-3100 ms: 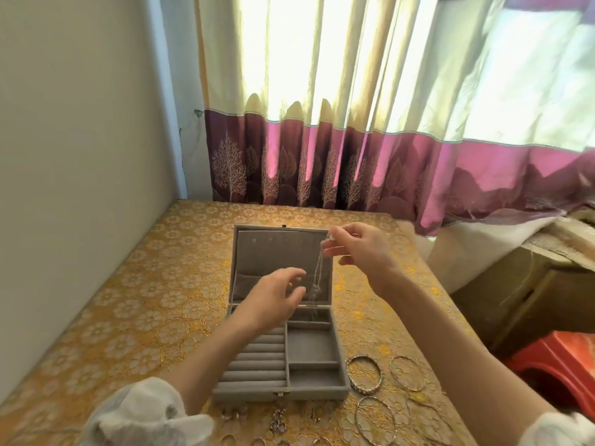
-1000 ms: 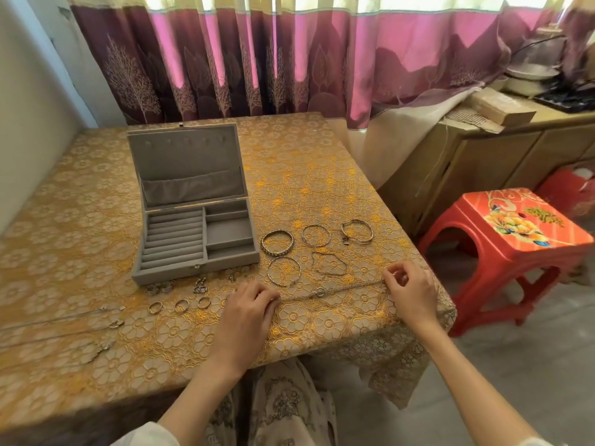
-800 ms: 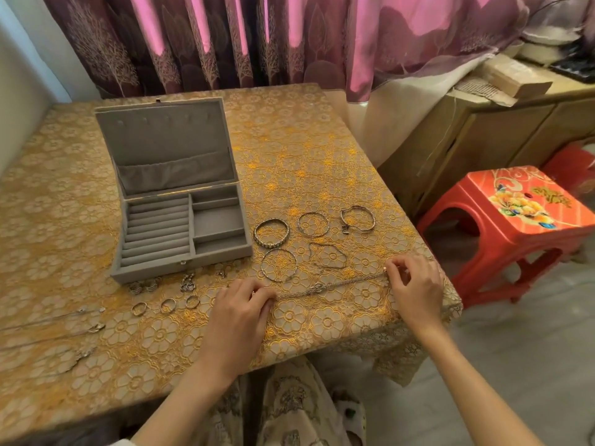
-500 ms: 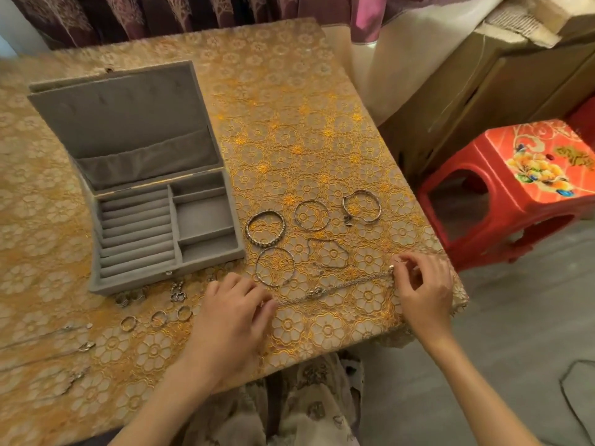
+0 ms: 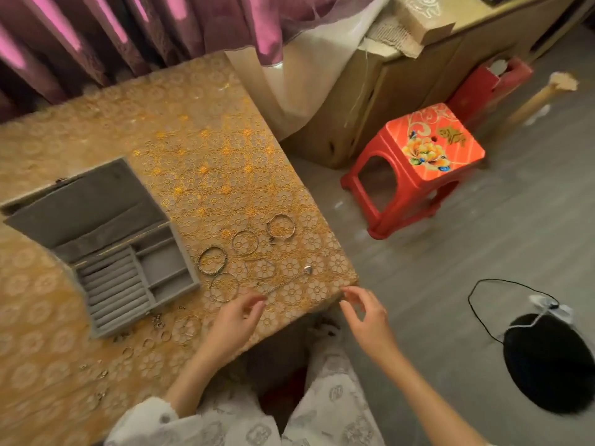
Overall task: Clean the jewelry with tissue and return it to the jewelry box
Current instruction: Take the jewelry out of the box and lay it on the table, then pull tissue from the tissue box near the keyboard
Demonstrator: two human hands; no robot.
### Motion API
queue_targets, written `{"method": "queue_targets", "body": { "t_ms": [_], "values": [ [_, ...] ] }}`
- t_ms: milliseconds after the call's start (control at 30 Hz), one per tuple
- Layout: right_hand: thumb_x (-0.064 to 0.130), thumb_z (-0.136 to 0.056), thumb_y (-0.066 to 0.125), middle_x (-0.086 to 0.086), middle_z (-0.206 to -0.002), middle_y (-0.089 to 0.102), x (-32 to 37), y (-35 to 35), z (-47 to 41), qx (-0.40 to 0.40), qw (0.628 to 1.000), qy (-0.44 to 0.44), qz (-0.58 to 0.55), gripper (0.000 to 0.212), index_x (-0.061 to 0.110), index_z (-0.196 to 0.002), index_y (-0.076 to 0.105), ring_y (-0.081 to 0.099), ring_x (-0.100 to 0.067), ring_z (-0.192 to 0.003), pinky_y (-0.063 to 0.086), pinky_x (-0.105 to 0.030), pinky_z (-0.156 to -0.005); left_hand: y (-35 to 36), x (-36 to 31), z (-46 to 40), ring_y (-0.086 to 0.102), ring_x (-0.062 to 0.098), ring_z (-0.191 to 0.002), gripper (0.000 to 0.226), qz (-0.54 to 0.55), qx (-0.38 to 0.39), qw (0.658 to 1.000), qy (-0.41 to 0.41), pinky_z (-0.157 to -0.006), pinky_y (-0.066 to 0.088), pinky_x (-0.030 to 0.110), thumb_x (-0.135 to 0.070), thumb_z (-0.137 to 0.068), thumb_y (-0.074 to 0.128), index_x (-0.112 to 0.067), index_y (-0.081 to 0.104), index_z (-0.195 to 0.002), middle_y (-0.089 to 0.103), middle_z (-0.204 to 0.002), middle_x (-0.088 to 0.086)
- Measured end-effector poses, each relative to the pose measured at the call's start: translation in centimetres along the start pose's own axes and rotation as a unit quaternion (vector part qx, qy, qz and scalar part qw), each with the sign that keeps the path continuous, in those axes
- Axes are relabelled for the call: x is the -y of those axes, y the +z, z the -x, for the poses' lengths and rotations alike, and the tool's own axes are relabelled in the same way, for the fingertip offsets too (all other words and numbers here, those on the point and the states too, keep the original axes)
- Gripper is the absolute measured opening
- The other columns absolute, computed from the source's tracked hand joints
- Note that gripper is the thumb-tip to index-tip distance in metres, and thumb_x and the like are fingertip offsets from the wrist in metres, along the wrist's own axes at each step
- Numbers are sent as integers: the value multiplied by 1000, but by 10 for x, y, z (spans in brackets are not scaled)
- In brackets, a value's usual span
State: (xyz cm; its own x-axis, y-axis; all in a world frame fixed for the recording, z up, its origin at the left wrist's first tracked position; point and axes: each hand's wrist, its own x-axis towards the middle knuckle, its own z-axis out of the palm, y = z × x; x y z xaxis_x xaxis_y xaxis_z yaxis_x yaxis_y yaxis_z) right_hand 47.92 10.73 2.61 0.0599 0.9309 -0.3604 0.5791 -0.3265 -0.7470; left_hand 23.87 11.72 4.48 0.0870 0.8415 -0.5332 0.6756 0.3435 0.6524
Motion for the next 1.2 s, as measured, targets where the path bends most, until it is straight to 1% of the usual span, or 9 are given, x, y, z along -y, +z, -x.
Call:
{"method": "queue_targets", "body": {
  "t_ms": [167, 267, 467, 633, 733, 833, 967, 1133, 1200],
  "values": [
    [20, -91, 55, 10, -103, 61, -23, -52, 33, -1, 996, 73, -41, 22, 19, -113, 57, 55, 0, -93, 37, -2, -77, 40, -47, 7, 58, 6, -96, 26, -12, 54, 998, -8, -79, 46, 14, -26, -96, 45, -18, 57, -118, 63, -110, -4],
    [21, -90, 56, 9, -99, 63, -46, -83, 45, -30, 988, 123, -90, 19, 20, -110, 59, 58, -4, -92, 40, -7, -77, 71, -71, 2, 56, 1, -95, 25, -43, 73, 996, 17, -75, 43, 9, -28, -96, 46, -21, 57, -117, 60, -109, -9],
    [19, -89, 58, 5, -93, 64, -92, -145, 57, -87, 966, 193, -148, 12, 25, -100, 58, 60, -11, -92, 47, -24, -85, 123, -146, -13, 60, 5, -98, 23, -35, 107, 991, 65, -84, 47, 15, -27, -95, 48, -23, 59, -115, 63, -107, -8],
    [15, -89, 58, 4, -92, 63, -109, -187, 47, -163, 942, 208, -205, 12, 20, -100, 59, 59, -12, -90, 43, -20, -80, 139, -209, -46, 58, -4, -90, 23, -72, 144, 978, 129, -74, 45, 6, -26, -96, 48, -22, 59, -115, 62, -106, -12],
    [15, -90, 57, -1, -93, 65, -118, -206, 36, -195, 924, 222, -241, 12, 18, -101, 59, 61, -15, -91, 46, -25, -83, 143, -240, -72, 62, 6, -95, 24, -90, 151, 976, 132, -86, 50, 23, -27, -95, 49, -23, 61, -115, 66, -105, -8],
    [17, -90, 56, -5, -98, 66, -128, -222, 22, -203, 914, 235, -262, 12, 21, -102, 58, 63, -17, -94, 49, -32, -87, 150, -264, -99, 64, 9, -93, 22, -85, 155, 975, 133, -87, 52, 33, -29, -94, 51, -24, 63, -112, 69, -101, -6],
    [20, -91, 55, 0, -98, 66, -142, -254, -5, -205, 906, 249, -274, 12, 23, -101, 58, 62, -12, -95, 50, -29, -84, 169, -293, -127, 62, 1, -92, 18, -83, 164, 973, 139, -79, 46, 13, -27, -95, 49, -28, 62, -108, 67, -97, -13],
    [20, -91, 54, -1, -99, 66, -164, -314, -56, -221, 901, 250, -277, 13, 21, -104, 58, 62, -13, -95, 48, -25, -80, 195, -337, -172, 64, 6, -91, 19, -90, 184, 971, 126, -87, 50, 28, -22, -94, 50, -25, 63, -108, 68, -95, -10],
    [20, -92, 52, 0, -98, 65, -169, -345, -80, -217, 901, 250, -282, 14, 19, -105, 58, 62, -9, -92, 47, -22, -77, 205, -363, -196, 63, 6, -92, 20, -98, 187, 968, 132, -87, 49, 26, -22, -95, 50, -24, 63, -109, 68, -96, -10]
  ]
}}
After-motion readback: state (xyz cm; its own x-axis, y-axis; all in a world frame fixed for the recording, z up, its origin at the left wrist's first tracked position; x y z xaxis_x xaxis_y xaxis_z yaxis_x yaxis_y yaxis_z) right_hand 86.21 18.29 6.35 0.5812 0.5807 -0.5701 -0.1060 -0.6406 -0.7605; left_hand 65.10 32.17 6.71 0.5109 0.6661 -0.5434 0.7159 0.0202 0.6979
